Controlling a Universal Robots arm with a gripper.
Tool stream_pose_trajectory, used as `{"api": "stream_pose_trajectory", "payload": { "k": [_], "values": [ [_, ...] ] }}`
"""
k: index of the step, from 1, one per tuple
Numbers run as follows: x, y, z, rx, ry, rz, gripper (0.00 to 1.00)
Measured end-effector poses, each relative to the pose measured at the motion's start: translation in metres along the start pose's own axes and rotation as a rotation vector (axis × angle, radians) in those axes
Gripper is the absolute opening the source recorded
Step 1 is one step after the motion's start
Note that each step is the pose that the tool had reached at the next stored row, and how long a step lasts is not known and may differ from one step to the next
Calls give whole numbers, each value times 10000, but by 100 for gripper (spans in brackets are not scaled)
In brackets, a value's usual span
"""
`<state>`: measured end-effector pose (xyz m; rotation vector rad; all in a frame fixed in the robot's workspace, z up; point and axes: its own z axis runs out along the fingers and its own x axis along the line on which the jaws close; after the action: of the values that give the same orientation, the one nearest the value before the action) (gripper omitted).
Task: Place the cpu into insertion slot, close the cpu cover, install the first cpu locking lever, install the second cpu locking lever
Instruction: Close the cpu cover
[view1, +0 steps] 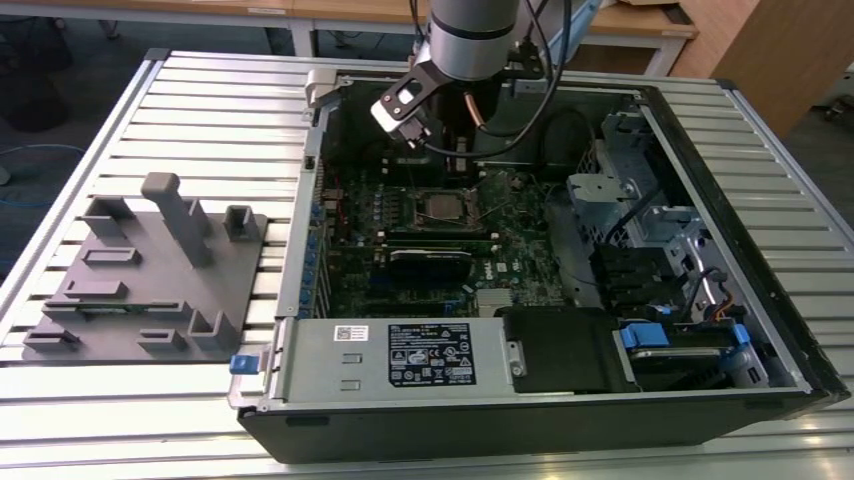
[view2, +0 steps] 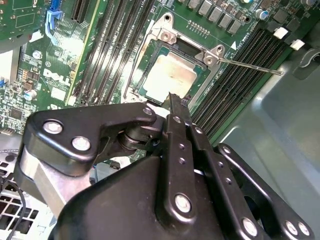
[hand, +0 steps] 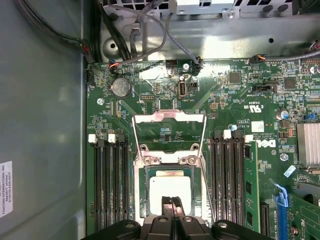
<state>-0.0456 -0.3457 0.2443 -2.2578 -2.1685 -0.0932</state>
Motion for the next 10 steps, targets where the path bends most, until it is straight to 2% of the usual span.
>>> {"api": "stream_pose_trajectory", "payload": {
  "k": [10],
  "values": [
    [1, 22, 1, 0, 0, 0, 10]
  ]
}}
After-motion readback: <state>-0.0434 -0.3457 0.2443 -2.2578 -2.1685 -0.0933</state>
